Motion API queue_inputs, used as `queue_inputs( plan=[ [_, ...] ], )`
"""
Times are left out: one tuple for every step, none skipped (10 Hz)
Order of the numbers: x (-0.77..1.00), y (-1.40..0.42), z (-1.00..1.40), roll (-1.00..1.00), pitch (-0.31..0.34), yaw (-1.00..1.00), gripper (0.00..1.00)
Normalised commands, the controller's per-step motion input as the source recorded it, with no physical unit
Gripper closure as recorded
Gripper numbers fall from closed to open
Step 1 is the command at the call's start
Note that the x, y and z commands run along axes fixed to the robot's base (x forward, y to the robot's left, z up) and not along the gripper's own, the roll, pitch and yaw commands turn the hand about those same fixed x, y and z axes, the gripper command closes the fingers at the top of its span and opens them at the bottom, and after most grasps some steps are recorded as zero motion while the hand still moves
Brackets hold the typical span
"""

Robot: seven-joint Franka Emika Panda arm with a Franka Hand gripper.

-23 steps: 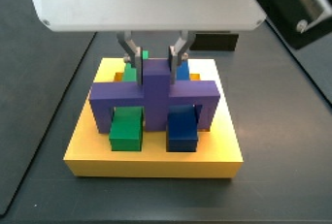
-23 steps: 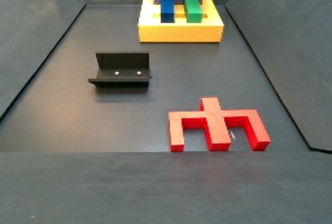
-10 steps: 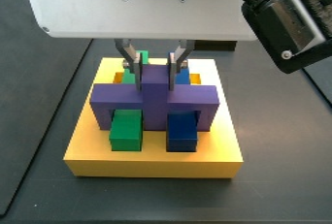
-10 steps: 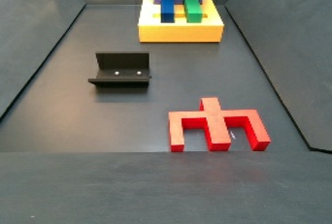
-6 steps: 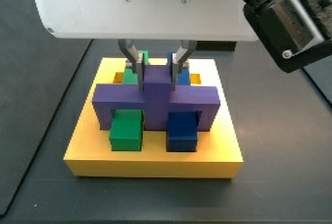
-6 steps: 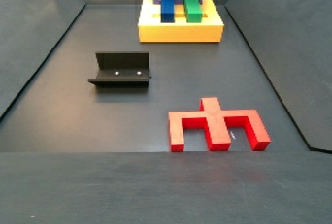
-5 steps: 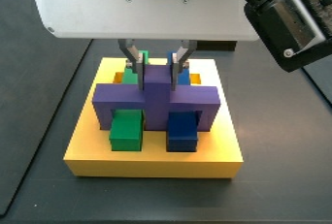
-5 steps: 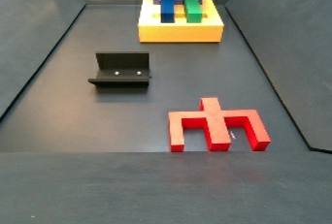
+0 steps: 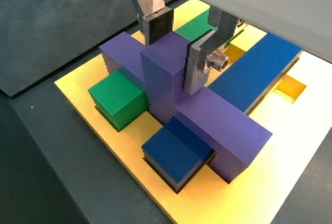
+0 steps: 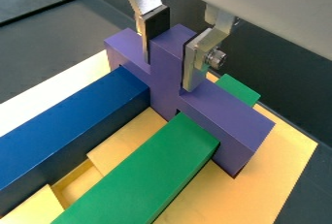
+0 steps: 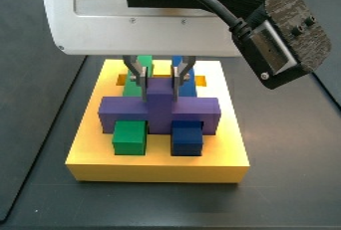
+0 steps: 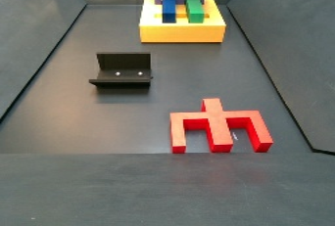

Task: Pick up the purple object. Move up. Move to above the board. Insert the purple object.
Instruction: Insert the purple object.

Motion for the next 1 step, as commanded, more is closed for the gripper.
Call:
queue_inputs(
  plan=[
    [0.00,0.00,0.00,0.00,0.000,0.00,1.00]
  ],
)
